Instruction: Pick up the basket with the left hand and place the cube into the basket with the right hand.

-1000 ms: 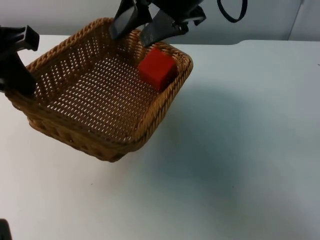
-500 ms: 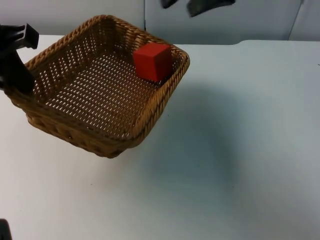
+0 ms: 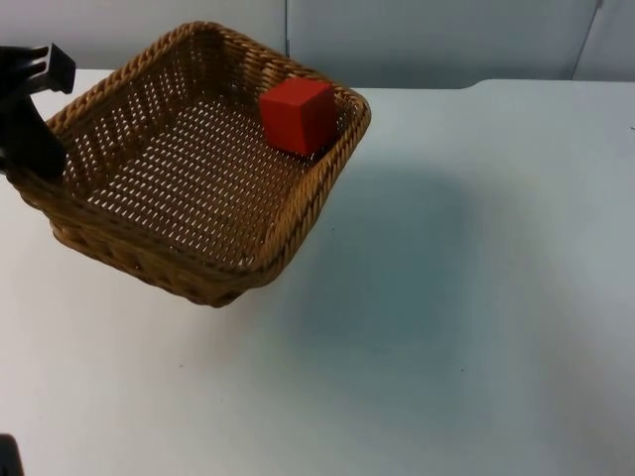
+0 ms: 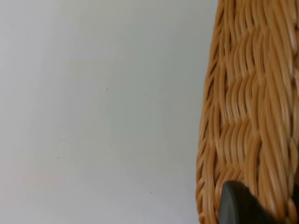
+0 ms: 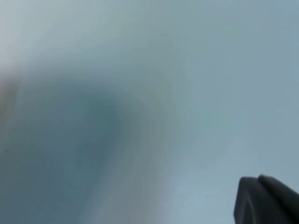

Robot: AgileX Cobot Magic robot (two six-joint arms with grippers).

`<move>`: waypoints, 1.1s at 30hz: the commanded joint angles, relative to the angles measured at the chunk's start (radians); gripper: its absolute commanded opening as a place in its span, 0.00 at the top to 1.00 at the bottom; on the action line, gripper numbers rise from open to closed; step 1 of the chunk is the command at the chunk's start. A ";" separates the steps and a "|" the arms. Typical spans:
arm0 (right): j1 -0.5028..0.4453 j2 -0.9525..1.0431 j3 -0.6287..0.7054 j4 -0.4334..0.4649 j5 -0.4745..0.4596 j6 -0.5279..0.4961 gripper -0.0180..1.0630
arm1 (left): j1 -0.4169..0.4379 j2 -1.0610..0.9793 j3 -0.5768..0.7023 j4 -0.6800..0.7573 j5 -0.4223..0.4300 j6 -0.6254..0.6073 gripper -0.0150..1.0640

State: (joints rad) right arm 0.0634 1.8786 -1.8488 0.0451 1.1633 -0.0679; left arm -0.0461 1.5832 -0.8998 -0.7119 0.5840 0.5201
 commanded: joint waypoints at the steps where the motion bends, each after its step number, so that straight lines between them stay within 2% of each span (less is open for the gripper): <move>1: -0.020 -0.034 -0.004 -0.025 0.022 0.013 0.99 | 0.003 -0.012 -0.009 -0.036 -0.017 -0.005 0.99; 4: -0.042 -0.051 -0.004 -0.033 0.042 0.013 0.99 | 0.003 -0.012 -0.009 -0.036 -0.017 -0.005 0.99; 8: -0.045 -0.053 -0.004 -0.095 0.058 0.015 0.99 | 0.003 -0.012 -0.009 -0.036 -0.017 -0.005 0.99; 20: -0.043 -0.053 -0.004 -0.093 0.058 0.015 0.99 | 0.003 -0.012 -0.009 -0.036 -0.021 -0.005 0.99; 25: -0.043 -0.053 -0.004 -0.093 0.004 0.015 0.99 | 0.003 -0.012 -0.009 -0.036 -0.023 -0.005 0.99; 29: -0.043 -0.053 -0.004 -0.093 -0.106 0.015 0.99 | 0.003 -0.012 -0.009 -0.062 -0.053 -0.002 0.99; 30: -0.043 -0.053 -0.004 -0.093 -0.106 0.015 0.99 | 0.003 -0.012 -0.009 -0.062 -0.053 -0.002 0.99; 33: -0.043 -0.053 -0.004 -0.093 -0.188 0.015 0.99 | 0.003 -0.010 -0.009 -0.132 -0.042 0.093 0.99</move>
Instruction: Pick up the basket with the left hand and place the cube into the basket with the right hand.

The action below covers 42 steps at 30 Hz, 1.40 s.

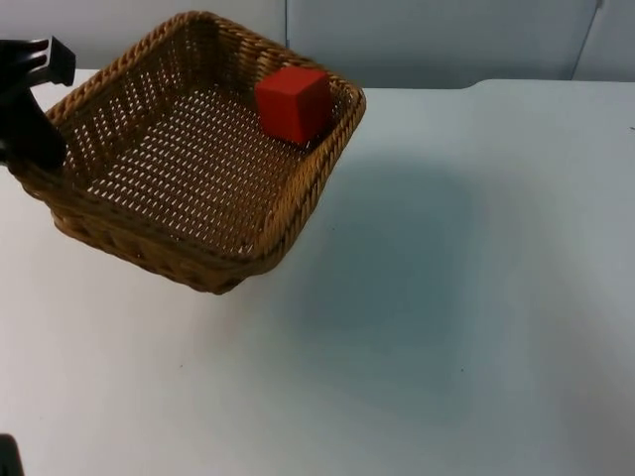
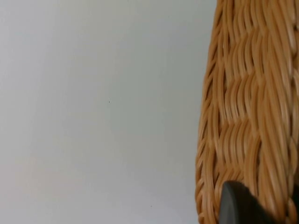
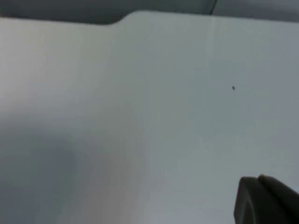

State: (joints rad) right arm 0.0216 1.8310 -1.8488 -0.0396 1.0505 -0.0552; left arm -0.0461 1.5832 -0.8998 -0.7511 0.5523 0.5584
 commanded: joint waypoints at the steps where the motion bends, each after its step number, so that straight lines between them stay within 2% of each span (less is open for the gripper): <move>1: -0.002 -0.006 -0.004 -0.009 -0.102 0.003 0.99 | 0.003 -0.002 -0.009 -0.145 0.005 0.075 0.99; 2: -0.002 -0.006 -0.004 -0.009 -0.102 0.003 0.99 | 0.003 -0.002 -0.009 -0.145 0.005 0.075 0.99; 6: -0.002 -0.006 -0.004 -0.009 -0.229 0.003 0.99 | 0.003 0.070 -0.009 -0.391 0.091 0.218 0.99; 9: -0.002 -0.006 -0.004 -0.009 -0.295 0.003 0.99 | 0.003 0.119 -0.009 -0.430 0.104 0.254 0.99; 12: -0.002 -0.006 -0.004 -0.009 -0.384 0.003 0.99 | 0.003 0.182 -0.009 -0.425 0.041 0.254 0.99; 13: -0.002 -0.006 -0.004 -0.009 -0.384 0.003 0.99 | 0.003 0.182 -0.009 -0.425 0.041 0.254 0.99; 16: -0.002 -0.006 -0.004 -0.009 -0.478 0.003 0.99 | 0.003 0.230 -0.009 -0.424 -0.012 0.254 0.99; 18: -0.002 -0.006 -0.004 -0.009 -0.517 0.003 0.99 | 0.003 0.251 -0.009 -0.424 -0.017 0.254 0.99; 24: -0.002 -0.006 -0.004 -0.009 -0.553 0.003 0.99 | 0.003 0.294 -0.009 -0.417 0.023 0.254 0.99; 31: -0.002 -0.006 -0.004 -0.009 -0.569 0.003 0.99 | 0.003 0.354 -0.009 -0.413 0.142 0.262 0.99; 34: -0.002 -0.006 -0.004 -0.009 -0.569 0.003 0.99 | 0.003 0.354 -0.009 -0.413 0.148 0.279 0.98; 36: -0.002 -0.006 -0.004 -0.009 -0.569 0.003 0.99 | 0.003 0.354 -0.009 -0.413 0.150 0.299 0.93; 37: -0.002 -0.006 -0.004 -0.009 -0.569 0.003 0.99 | 0.003 0.354 -0.009 -0.413 0.152 0.303 0.85; 38: -0.002 -0.006 -0.004 -0.009 -0.569 0.003 0.99 | 0.003 0.354 -0.009 -0.413 0.152 0.303 0.85; 39: -0.002 -0.006 -0.004 -0.009 -0.569 0.003 0.99 | 0.003 0.354 -0.009 -0.413 0.154 0.303 0.77; 41: -0.002 -0.006 -0.004 -0.009 -0.569 0.003 0.99 | 0.003 0.354 -0.009 -0.413 0.156 0.292 0.47; 42: -0.002 -0.006 -0.004 -0.009 -0.569 0.003 0.99 | 0.003 0.354 -0.009 -0.413 0.156 0.286 0.41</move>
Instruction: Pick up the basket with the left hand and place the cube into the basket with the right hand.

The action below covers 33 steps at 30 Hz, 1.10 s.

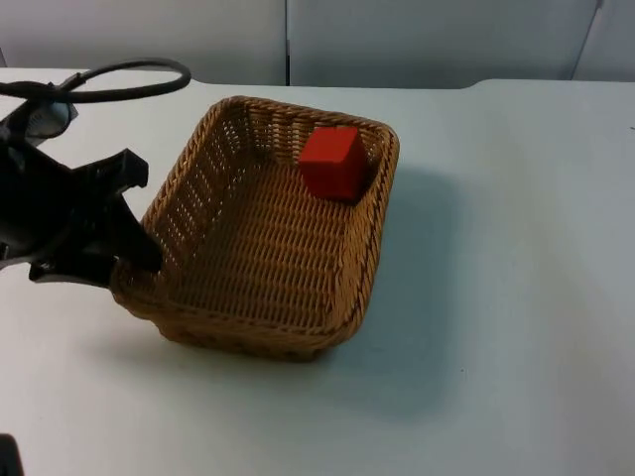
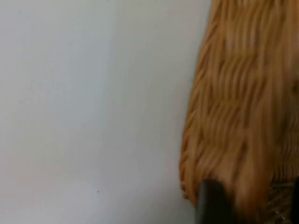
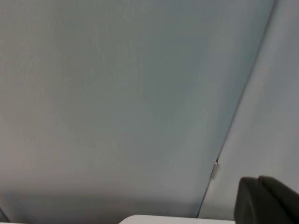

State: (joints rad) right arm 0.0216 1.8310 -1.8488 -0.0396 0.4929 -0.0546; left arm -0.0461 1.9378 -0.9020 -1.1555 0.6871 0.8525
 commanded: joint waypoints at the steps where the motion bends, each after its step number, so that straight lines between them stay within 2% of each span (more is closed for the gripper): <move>1: -0.002 -0.006 -0.004 -0.009 -0.012 0.002 0.99 | 0.003 -0.001 -0.007 -0.010 0.030 -0.023 0.33; 3: -0.002 -0.006 -0.004 -0.009 -0.012 0.002 0.99 | 0.003 -0.001 -0.007 -0.010 0.039 -0.025 0.30; 7: -0.002 -0.006 -0.004 -0.009 -0.012 0.002 0.99 | 0.003 -0.001 -0.025 0.000 0.041 -0.012 0.31; 12: -0.002 -0.006 -0.004 -0.009 -0.012 0.002 0.99 | 0.003 -0.045 -0.119 0.103 0.033 -0.059 0.33; 15: -0.002 -0.006 -0.004 -0.009 -0.012 0.002 0.99 | 0.003 -0.125 -0.212 0.292 0.016 -0.181 0.45; 16: -0.002 -0.006 -0.004 -0.009 -0.012 0.002 0.99 | 0.003 -0.125 -0.212 0.292 0.016 -0.181 0.45; 18: -0.002 -0.006 -0.004 -0.009 -0.012 0.002 0.99 | 0.003 -0.228 -0.263 0.511 0.004 -0.392 0.65; 19: -0.002 -0.006 -0.004 -0.009 -0.012 0.002 0.99 | 0.003 -0.272 -0.263 0.597 -0.006 -0.450 0.76; 20: -0.002 -0.006 -0.004 -0.009 -0.012 0.002 0.99 | 0.003 -0.272 -0.263 0.597 -0.006 -0.450 0.76; 22: -0.002 -0.006 -0.004 -0.009 -0.012 0.002 0.99 | 0.003 -0.389 -0.261 0.740 0.005 -0.540 0.96; 24: -0.002 -0.006 -0.004 -0.009 -0.012 0.002 0.99 | 0.003 -0.544 -0.259 0.882 0.051 -0.610 0.99; 25: -0.002 -0.006 -0.004 -0.009 -0.012 0.002 0.99 | 0.003 -0.544 -0.259 0.882 0.051 -0.610 0.99; 27: -0.002 -0.006 -0.004 -0.009 -0.012 0.002 0.99 | 0.003 -0.699 -0.259 0.948 0.079 -0.657 0.99; 29: -0.002 -0.006 -0.004 -0.009 -0.012 0.002 0.99 | 0.003 -0.849 -0.259 0.973 0.122 -0.678 0.99; 30: -0.002 -0.006 -0.004 -0.009 -0.012 0.002 0.99 | 0.003 -0.849 -0.259 0.973 0.122 -0.678 0.99; 33: -0.002 -0.006 -0.004 -0.009 -0.012 0.002 0.99 | 0.003 -1.108 -0.259 0.981 0.193 -0.678 0.99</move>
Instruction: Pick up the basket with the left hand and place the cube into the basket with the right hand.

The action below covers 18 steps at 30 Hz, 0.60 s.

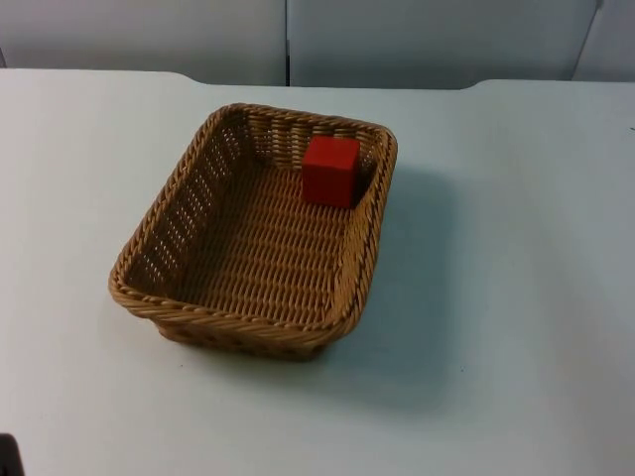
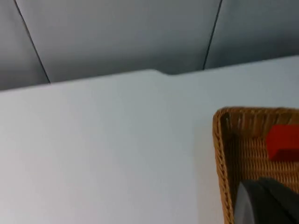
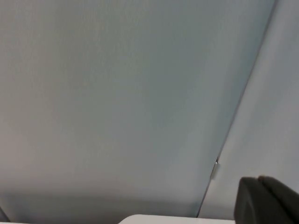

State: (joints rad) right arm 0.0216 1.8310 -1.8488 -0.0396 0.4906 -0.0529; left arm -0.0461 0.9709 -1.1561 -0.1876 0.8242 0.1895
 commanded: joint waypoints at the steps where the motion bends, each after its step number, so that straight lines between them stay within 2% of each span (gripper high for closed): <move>1: -0.002 -0.006 -0.004 -0.009 -0.009 0.000 0.99 | 0.003 -0.141 -0.005 0.013 0.056 -0.015 0.99; 5: -0.002 -0.006 -0.004 -0.009 -0.009 0.000 0.99 | 0.003 -0.375 -0.004 0.054 0.068 -0.017 0.99; 7: -0.002 -0.006 -0.004 -0.009 -0.009 0.000 0.99 | 0.003 -0.415 -0.004 0.074 0.074 -0.024 0.99; 9: -0.002 -0.006 -0.004 -0.009 -0.009 0.000 0.99 | 0.003 -0.460 -0.004 0.114 0.128 -0.041 0.99; 10: -0.002 -0.006 -0.004 -0.009 -0.009 0.000 0.99 | 0.003 -0.469 -0.004 0.140 0.192 -0.043 0.99; 11: -0.002 -0.006 -0.004 -0.009 -0.009 0.000 0.99 | 0.003 -0.469 -0.004 0.140 0.192 -0.043 0.99; 12: -0.002 -0.006 -0.004 -0.009 -0.009 0.000 0.99 | 0.003 -0.471 0.000 0.147 0.230 -0.043 0.99; 16: -0.002 -0.006 -0.004 -0.009 -0.012 0.000 0.99 | 0.003 -0.493 0.048 0.147 0.227 -0.051 0.99; 18: -0.002 -0.003 -0.004 0.069 -0.058 0.015 0.99 | 0.003 -0.515 0.111 0.168 0.223 -0.051 0.99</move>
State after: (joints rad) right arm 0.0216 1.8310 -1.8488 -0.0267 0.4759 -0.0529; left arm -0.0461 0.4770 -1.0880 -0.0379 1.0411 0.1497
